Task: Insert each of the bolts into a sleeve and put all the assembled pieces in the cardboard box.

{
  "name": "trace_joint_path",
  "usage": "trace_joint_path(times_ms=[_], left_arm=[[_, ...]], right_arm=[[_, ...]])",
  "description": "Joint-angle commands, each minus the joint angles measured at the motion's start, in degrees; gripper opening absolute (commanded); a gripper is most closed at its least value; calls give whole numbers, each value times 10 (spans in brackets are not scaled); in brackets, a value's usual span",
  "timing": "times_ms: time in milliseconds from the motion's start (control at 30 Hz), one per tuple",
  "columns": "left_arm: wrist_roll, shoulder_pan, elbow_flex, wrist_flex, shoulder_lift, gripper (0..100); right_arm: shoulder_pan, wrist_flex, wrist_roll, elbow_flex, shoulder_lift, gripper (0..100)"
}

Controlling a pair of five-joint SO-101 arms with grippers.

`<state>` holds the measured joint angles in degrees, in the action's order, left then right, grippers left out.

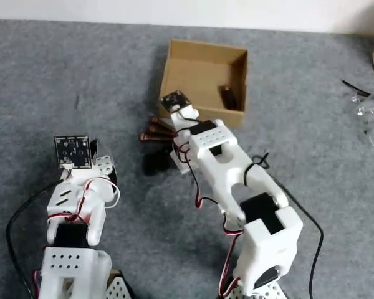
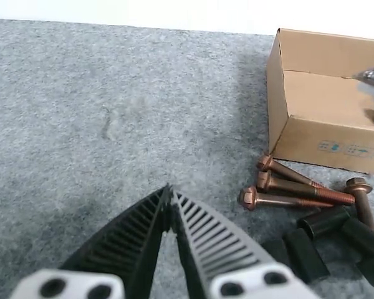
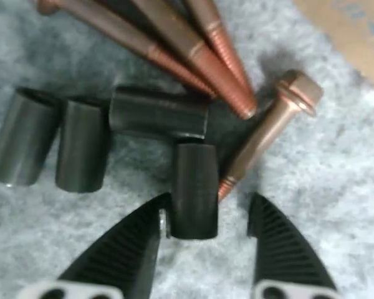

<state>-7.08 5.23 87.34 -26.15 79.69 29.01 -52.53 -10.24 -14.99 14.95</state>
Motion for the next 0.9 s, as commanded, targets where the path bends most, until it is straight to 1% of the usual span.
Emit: trace_joint_path(times_ms=[0,433,633,767,867], left_arm=[[3,-8,-4,13,6,5],[3,-9,-4,13,5,5],[3,-9,-4,13,5,5],[3,-9,-4,13,5,5],[3,-9,-4,13,5,5]], right_arm=[[-6,-8,5,22,-9,199],[-8,9,2,63,-6,199],[-9,60,1,62,-4,199],[-9,64,1,61,-4,198],[-9,65,-17,60,-3,197]])
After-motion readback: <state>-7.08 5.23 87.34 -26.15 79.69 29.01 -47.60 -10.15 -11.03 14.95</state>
